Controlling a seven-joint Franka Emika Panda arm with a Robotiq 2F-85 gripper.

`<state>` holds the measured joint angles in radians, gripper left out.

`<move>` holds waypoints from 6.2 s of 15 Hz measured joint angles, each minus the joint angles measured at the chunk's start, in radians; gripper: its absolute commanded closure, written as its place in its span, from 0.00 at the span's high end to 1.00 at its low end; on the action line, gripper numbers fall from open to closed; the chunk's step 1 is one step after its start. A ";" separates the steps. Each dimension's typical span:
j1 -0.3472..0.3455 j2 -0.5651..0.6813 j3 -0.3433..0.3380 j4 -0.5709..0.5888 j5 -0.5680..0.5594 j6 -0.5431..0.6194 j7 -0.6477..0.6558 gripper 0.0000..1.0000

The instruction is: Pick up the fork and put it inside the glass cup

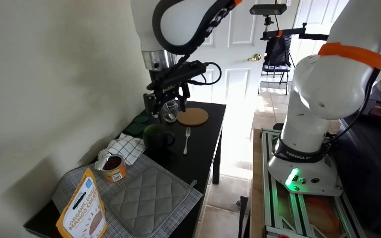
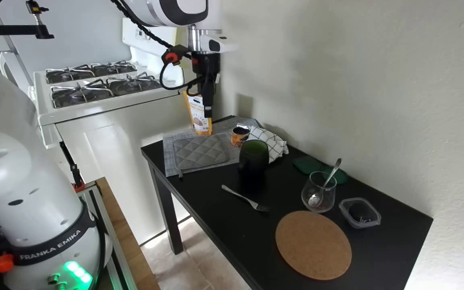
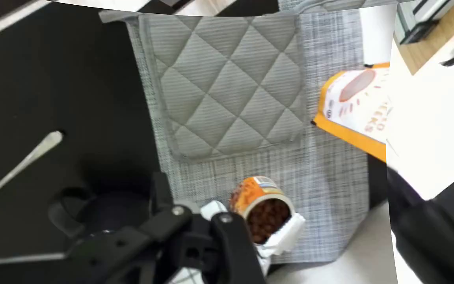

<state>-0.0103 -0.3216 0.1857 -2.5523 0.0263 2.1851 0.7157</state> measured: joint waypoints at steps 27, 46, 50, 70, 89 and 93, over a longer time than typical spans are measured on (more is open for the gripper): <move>-0.219 0.179 -0.211 -0.202 -0.059 0.348 -0.018 1.00; -0.115 0.477 -0.351 -0.114 0.009 0.701 0.048 1.00; -0.147 0.474 -0.244 -0.115 0.179 0.735 -0.079 1.00; -0.027 0.567 -0.375 -0.019 0.124 0.566 0.138 0.98; 0.075 0.666 -0.431 0.076 0.115 0.511 0.282 0.01; 0.080 0.666 -0.437 0.079 0.090 0.508 0.291 0.02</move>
<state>0.0695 0.3443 -0.2518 -2.4737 0.1168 2.6927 1.0064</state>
